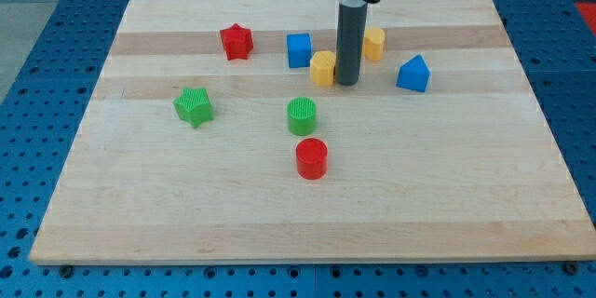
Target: Move the yellow hexagon to the bottom of the blue cube
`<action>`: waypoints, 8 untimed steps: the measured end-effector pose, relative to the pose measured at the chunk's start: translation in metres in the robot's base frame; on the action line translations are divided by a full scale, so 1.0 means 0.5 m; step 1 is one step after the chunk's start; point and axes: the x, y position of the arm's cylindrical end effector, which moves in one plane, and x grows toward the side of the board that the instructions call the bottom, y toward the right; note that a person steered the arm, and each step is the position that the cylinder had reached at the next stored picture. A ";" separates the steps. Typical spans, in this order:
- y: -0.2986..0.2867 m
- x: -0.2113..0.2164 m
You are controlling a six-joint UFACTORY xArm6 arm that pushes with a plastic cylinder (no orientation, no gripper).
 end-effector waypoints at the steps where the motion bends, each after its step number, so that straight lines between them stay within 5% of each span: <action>1: -0.002 0.000; 8: -0.030 -0.070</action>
